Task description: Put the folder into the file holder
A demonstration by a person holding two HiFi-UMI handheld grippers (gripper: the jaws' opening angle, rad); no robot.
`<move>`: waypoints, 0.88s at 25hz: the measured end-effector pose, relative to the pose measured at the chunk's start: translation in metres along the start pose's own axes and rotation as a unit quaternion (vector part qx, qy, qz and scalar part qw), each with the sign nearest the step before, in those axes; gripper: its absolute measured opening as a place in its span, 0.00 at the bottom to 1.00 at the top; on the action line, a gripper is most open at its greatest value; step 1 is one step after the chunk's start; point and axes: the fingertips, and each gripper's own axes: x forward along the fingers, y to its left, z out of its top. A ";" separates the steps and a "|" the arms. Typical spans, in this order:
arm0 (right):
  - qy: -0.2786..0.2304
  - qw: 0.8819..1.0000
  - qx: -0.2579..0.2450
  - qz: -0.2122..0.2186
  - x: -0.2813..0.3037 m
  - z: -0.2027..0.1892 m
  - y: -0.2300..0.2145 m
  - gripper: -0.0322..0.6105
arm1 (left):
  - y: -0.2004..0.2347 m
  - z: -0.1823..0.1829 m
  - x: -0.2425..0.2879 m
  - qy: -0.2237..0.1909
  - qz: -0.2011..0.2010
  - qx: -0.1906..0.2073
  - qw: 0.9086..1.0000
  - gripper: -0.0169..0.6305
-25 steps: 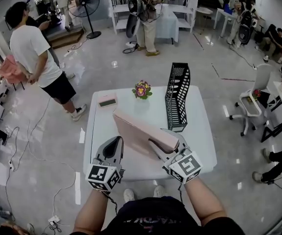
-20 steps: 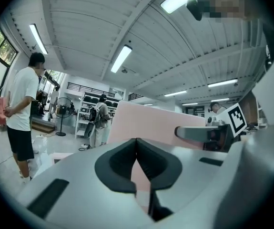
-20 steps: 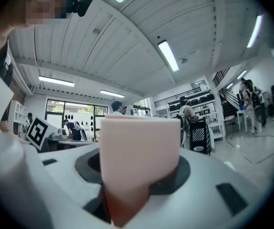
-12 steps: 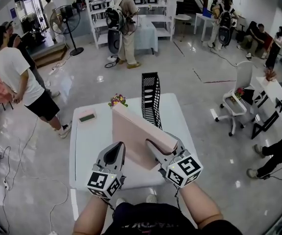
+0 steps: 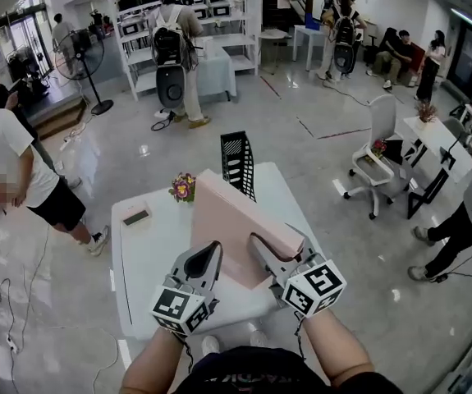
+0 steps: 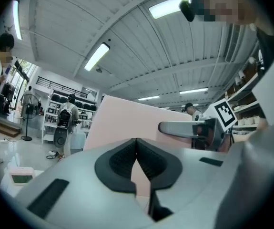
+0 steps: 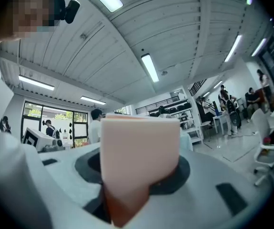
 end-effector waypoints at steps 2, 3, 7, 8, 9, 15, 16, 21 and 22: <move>-0.005 1.000 -0.001 -0.021 0.001 0.006 0.005 0.36 | 0.001 0.005 -0.002 0.001 -0.020 0.001 1.000 0.03; -0.008 0.999 -0.002 -0.031 0.001 0.009 0.007 0.36 | 0.002 0.007 -0.003 0.001 -0.030 0.002 1.000 0.03; -0.021 0.997 -0.012 -0.074 0.004 0.021 0.015 0.36 | 0.009 0.015 -0.008 -0.005 -0.063 0.001 0.998 0.03; -0.023 0.996 -0.015 -0.086 0.004 0.023 0.016 0.36 | 0.010 0.016 -0.008 -0.005 -0.070 -0.001 0.998 0.03; -0.025 0.995 -0.020 -0.099 0.004 0.026 0.017 0.36 | 0.011 0.017 -0.008 -0.005 -0.078 -0.003 0.997 0.03; -0.037 0.984 -0.041 -0.168 -0.005 0.036 0.022 0.36 | 0.010 0.010 -0.013 -0.003 -0.120 -0.017 0.993 0.03; -0.039 0.982 -0.043 -0.181 -0.007 0.039 0.022 0.36 | 0.009 0.010 -0.015 -0.003 -0.128 -0.019 0.992 0.03; -0.049 0.970 -0.055 -0.232 -0.013 0.051 0.022 0.36 | 0.008 0.008 -0.019 0.002 -0.156 -0.026 0.987 0.03; -0.050 0.967 -0.058 -0.241 -0.014 0.052 0.022 0.36 | 0.008 0.007 -0.021 0.003 -0.161 -0.027 0.987 0.03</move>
